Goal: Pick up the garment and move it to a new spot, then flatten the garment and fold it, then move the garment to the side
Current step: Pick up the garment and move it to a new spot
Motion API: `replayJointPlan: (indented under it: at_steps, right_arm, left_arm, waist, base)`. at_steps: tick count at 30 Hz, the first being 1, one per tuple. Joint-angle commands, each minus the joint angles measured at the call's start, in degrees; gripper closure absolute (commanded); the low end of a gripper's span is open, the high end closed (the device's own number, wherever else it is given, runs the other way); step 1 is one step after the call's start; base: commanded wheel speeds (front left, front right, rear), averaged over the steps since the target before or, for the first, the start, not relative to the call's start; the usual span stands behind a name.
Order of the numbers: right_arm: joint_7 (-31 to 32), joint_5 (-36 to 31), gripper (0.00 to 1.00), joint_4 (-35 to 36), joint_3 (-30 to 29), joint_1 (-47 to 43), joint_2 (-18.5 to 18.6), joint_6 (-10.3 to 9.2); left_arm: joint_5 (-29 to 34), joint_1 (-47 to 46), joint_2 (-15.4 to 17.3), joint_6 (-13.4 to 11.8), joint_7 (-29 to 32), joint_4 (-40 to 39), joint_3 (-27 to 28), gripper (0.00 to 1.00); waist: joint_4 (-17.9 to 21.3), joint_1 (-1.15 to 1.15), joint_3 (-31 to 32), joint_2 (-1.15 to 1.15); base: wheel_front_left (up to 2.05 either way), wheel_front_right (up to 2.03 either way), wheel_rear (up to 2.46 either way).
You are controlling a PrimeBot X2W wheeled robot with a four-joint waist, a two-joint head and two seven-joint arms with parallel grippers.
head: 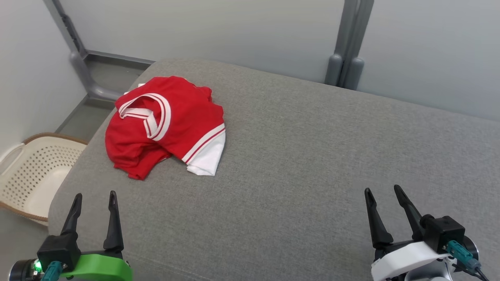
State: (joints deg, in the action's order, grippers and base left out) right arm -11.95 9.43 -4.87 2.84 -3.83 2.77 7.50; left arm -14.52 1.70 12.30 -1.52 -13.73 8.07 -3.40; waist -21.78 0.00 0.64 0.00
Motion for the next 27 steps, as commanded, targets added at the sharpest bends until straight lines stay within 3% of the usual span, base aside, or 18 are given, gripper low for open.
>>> replayJointPlan:
  at_steps: [1,13,27]
  right_arm:
    - [-0.14,0.13,0.00,-0.26,0.00,-0.28,0.20,-0.02]
    - [-0.09,0.25,0.00,-1.17,1.13,0.56,0.22,-0.02]
    - [0.57,-1.01,0.00,-0.77,0.58,1.38,0.23,-0.02]
  left_arm:
    - [-0.36,0.51,0.30,-0.10,-0.46,0.27,0.21,0.00]
    - [-1.38,1.95,0.54,-1.00,-1.01,0.19,1.62,0.00]
    - [-2.00,-1.21,0.36,-0.70,-1.47,0.87,2.37,0.00]
  waist:
    - [-3.77,0.00,0.26,0.00]
    - [-6.89,0.00,0.24,0.00]
    - [-4.79,0.00,-1.63,0.00]
  base:
    - [0.00,0.00,0.00]
    - [0.00,0.00,0.00]
    - [0.00,0.00,0.00]
